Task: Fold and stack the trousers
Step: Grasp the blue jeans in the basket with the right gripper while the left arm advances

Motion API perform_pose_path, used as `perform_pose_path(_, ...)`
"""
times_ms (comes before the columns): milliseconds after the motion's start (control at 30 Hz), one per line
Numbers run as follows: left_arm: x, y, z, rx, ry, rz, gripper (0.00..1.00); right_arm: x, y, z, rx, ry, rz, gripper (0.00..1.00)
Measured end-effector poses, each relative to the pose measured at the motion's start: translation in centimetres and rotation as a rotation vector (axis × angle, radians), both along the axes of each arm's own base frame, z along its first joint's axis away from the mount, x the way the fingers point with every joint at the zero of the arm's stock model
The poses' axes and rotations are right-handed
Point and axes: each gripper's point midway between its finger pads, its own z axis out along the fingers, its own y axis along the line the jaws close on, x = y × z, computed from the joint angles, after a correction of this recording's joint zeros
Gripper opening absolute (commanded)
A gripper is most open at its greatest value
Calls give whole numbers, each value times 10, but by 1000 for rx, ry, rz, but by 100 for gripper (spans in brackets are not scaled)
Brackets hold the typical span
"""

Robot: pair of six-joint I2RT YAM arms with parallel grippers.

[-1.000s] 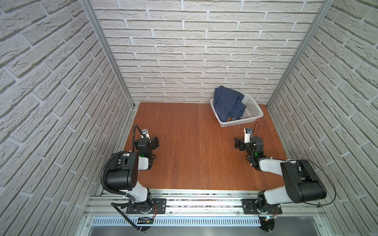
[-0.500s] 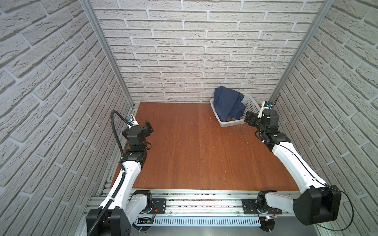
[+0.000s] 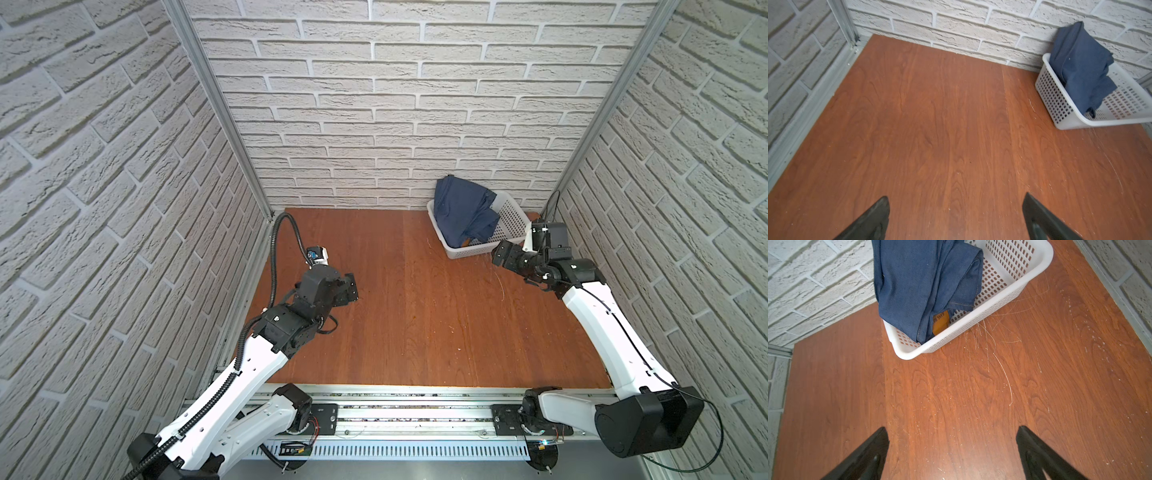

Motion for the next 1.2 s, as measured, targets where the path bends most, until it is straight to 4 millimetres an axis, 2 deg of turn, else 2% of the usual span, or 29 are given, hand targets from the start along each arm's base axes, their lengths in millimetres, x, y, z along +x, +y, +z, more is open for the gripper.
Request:
perform_pose_path(133,-7,-19,-8,-24,31,-36,98,5,4,-2,21,12,8,95)
perform_pose_path(267,-7,-31,-18,-22,64,-53,98,24,7,-13,39,53,9,93)
perform_pose_path(467,5,-46,-28,-11,74,-72,98,76,10,-30,56,90,-11,91)
perform_pose_path(633,31,-71,-45,28,126,-125,98,133,17,-62,121,120,-13,89)
perform_pose_path(833,53,-96,-50,30,131,-193,98,191,32,-103,217,143,9,89)
perform_pose_path(900,57,-99,-51,25,129,-204,98,204,37,-117,249,151,14,89)
perform_pose_path(967,60,-99,-54,22,134,-208,98,218,42,-120,276,126,22,89)
perform_pose_path(1200,70,-91,-56,7,140,-198,98,245,50,-133,342,112,18,90)
